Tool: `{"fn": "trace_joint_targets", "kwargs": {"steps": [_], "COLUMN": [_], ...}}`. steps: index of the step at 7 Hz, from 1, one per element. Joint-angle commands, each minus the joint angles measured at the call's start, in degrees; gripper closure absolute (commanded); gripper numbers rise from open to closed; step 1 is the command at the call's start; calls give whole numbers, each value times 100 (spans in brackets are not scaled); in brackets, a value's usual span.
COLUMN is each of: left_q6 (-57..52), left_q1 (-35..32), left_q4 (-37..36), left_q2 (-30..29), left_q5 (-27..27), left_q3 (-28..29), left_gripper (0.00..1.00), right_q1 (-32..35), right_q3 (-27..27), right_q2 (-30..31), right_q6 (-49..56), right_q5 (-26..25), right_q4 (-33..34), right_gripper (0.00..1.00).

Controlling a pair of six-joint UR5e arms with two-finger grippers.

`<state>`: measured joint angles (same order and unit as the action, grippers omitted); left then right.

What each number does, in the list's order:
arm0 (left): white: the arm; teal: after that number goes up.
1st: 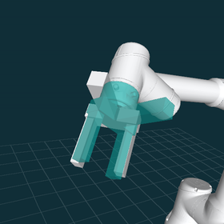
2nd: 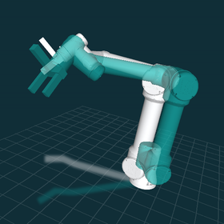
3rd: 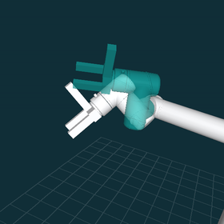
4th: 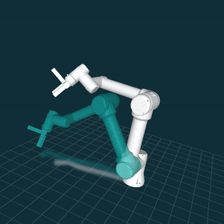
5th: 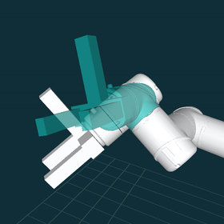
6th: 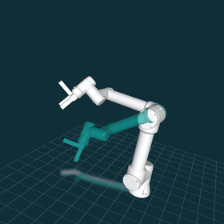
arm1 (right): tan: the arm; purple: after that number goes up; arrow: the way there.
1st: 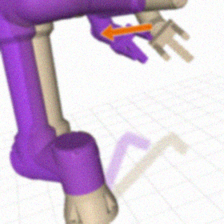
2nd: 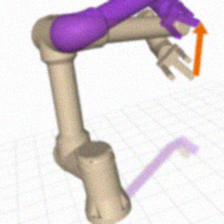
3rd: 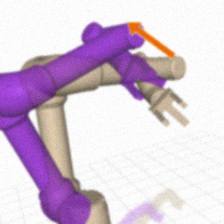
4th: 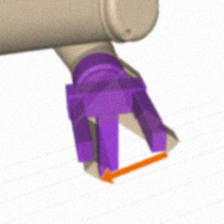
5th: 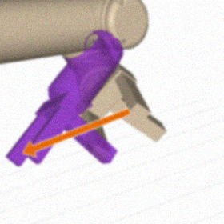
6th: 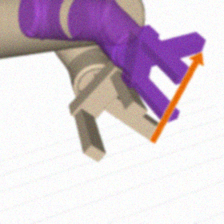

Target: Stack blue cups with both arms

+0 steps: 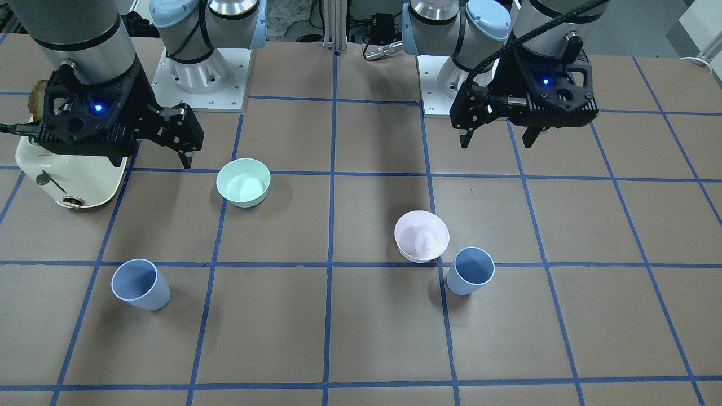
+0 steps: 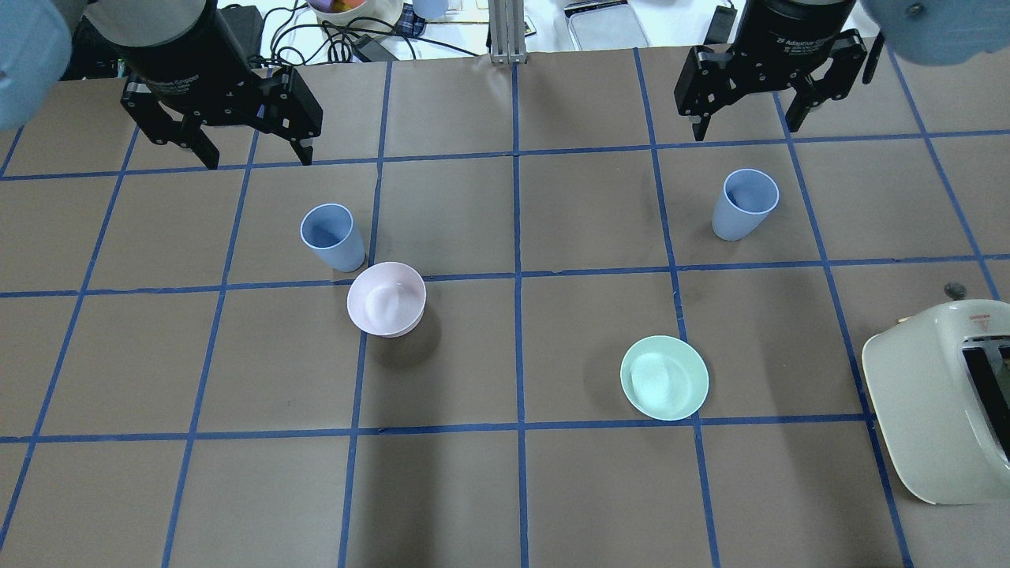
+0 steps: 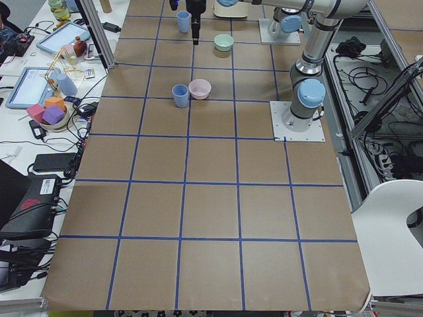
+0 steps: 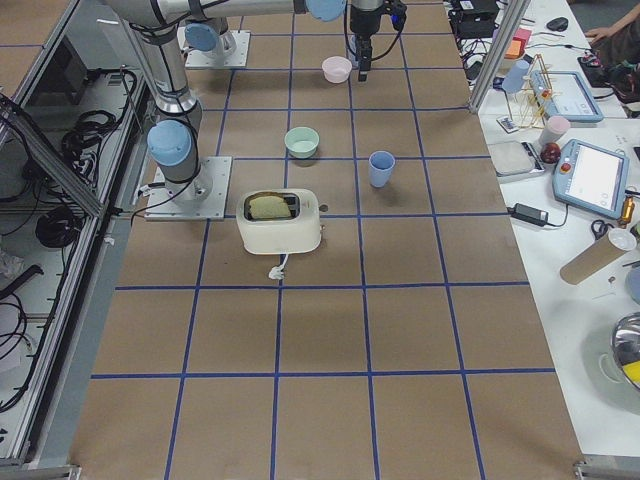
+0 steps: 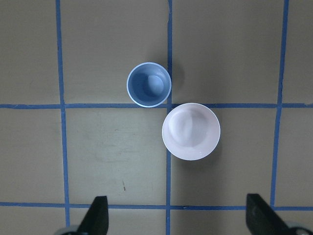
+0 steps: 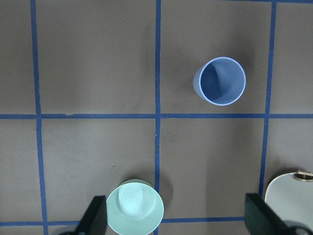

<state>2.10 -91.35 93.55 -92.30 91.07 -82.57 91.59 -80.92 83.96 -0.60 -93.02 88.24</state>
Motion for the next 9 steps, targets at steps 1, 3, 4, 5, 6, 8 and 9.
{"fn": "trace_joint_targets", "kwargs": {"steps": [1,3,4,5,6,8,9], "left_q6": [-8,1,1,53,132,98,81], "left_q1": [4,4,4,-5,3,4,4], "left_q4": [-117,-109,-109,-66,-109,-957,-1005], "left_q2": [-77,-16,-25,-51,-286,-1268,-1612], "left_q5": [-272,-239,-248,-231,-257,-266,-257], "left_q3": [13,4,13,57,109,57,-56], "left_gripper": [0,0,0,0,0,0,0], "right_q1": [0,8,17,17,17,17,17], "right_q3": [-3,-11,-11,-11,-29,-47,-47], "right_q2": [-3,15,15,6,15,15,15], "right_q6": [-2,-2,-10,-10,-10,-10,-10], "right_q5": [20,12,20,20,20,12,12], "right_q4": [1,9,18,27,18,18,27], "right_gripper": [0,0,0,0,0,0,0]}}
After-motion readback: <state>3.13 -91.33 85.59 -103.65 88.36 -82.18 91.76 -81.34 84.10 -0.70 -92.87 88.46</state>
